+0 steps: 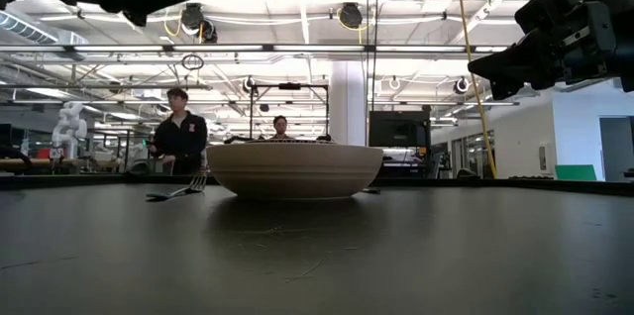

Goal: Set table place
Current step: Adjust the spoon

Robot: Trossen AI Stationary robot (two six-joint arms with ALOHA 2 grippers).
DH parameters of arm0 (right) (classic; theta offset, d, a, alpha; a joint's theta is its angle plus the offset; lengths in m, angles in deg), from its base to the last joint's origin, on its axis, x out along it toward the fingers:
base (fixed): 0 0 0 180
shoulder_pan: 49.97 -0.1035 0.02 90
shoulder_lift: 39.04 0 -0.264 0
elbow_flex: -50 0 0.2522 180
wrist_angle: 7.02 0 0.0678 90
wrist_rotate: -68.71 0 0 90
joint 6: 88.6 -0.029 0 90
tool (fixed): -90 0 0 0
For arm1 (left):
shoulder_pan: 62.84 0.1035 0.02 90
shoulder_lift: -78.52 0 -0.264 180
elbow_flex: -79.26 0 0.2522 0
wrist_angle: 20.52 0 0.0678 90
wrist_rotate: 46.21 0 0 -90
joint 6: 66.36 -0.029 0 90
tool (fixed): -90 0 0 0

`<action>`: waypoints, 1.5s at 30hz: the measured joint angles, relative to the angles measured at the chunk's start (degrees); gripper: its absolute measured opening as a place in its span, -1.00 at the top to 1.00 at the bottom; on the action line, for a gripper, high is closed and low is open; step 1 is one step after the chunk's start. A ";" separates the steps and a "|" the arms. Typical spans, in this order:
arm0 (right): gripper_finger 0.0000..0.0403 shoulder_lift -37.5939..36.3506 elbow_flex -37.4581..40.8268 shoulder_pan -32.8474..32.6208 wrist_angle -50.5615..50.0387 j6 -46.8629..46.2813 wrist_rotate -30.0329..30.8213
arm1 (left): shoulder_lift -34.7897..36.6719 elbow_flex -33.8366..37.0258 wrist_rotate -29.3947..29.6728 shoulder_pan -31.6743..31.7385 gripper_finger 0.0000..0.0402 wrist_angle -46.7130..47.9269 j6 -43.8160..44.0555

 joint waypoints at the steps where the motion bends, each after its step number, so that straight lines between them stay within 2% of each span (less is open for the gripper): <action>1: 1.00 0.01 -0.01 0.00 -0.06 0.00 0.00 | 1.35 -0.02 0.50 0.00 0.55 1.16 0.58; 4: 1.00 -0.01 -0.01 0.00 -0.06 0.02 0.00 | 4.53 0.00 1.27 -0.02 0.55 5.01 3.40; 7: 1.00 -0.01 0.00 0.00 -0.12 0.01 0.00 | 6.11 -0.02 -1.10 -0.76 0.55 9.12 4.43; 13: 1.00 -0.01 -0.01 0.00 -0.21 -1.38 0.00 | 7.91 0.00 -5.15 -4.25 0.55 10.91 0.50; 21: 1.00 0.01 0.00 0.00 -0.56 -2.42 0.00 | 12.84 0.74 1.90 -7.19 0.55 16.04 1.02; 29: 1.00 0.01 -0.01 0.00 0.11 -5.49 0.20 | 15.87 3.37 0.53 -7.23 0.55 16.90 0.34; 31: 1.00 0.00 0.00 0.00 1.44 -5.81 2.82 | 15.87 3.37 -0.18 -7.23 0.55 16.84 0.86; 34: 1.00 0.47 -0.02 0.00 3.13 -7.63 9.93 | 15.87 3.37 -0.24 -7.23 0.55 16.84 2.34; 37: 1.00 2.77 -1.00 0.11 2.19 -9.12 13.39 | 15.87 3.37 -0.26 -7.23 0.55 16.84 2.91; 41: 1.00 8.97 -5.50 0.11 2.10 -10.24 13.61 | 15.84 3.37 -0.28 -7.21 0.55 16.83 1.50; 45: 1.00 17.70 -13.46 0.73 -5.30 -11.18 13.76 | 15.78 3.37 -0.26 -7.19 0.55 16.79 1.52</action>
